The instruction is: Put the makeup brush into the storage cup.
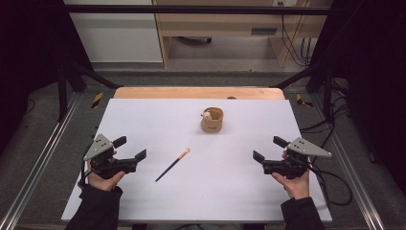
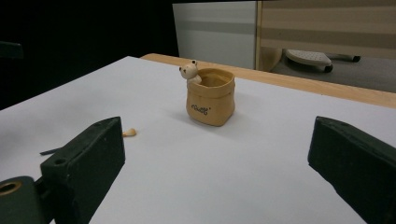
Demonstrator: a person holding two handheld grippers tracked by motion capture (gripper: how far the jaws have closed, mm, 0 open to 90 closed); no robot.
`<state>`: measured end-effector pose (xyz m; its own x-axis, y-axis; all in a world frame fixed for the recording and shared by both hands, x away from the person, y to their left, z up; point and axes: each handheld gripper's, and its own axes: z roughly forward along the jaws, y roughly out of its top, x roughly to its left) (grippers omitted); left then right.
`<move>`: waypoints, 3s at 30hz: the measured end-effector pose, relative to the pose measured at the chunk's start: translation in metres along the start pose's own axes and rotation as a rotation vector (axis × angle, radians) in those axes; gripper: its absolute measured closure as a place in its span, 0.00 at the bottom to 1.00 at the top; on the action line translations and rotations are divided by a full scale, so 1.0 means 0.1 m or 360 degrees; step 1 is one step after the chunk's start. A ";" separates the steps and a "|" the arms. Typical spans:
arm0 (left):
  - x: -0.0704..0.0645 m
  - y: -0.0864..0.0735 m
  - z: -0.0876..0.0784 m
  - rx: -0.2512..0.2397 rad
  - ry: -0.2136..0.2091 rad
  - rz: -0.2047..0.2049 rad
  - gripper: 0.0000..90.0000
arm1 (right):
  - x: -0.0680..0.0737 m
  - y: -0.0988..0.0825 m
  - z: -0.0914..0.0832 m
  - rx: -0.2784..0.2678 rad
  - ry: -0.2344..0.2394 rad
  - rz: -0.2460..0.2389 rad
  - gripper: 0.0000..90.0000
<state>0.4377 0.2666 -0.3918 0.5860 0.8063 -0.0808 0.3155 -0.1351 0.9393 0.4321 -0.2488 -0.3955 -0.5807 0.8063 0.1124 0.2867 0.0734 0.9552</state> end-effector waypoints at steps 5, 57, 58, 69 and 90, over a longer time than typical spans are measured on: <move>-0.03 0.01 0.03 0.0015 -0.0004 0.0003 0.08 | -0.01 0.00 0.00 0.0006 -0.0005 -0.0003 0.05; -0.30 -0.09 0.70 0.0405 -0.0097 0.0103 0.17 | 0.04 -0.01 0.04 0.0037 0.0021 -0.0005 0.05; -0.31 -0.09 0.72 0.0407 -0.0099 0.0099 0.18 | 0.05 0.00 0.04 0.0032 0.0023 0.0003 0.05; -0.42 -0.21 0.89 0.0541 -0.0129 0.0179 0.30 | 0.06 -0.01 0.05 0.0049 0.0016 -0.0009 0.05; -0.46 -0.36 1.10 0.0741 -0.0178 0.0218 0.55 | 0.07 -0.04 0.11 0.0086 0.0019 -0.0011 0.04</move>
<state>0.4818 0.1704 -0.4583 0.7137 0.6999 -0.0264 0.5151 -0.4990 0.6969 0.4347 -0.2370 -0.4012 -0.5916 0.7988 0.1093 0.3230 0.1106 0.9399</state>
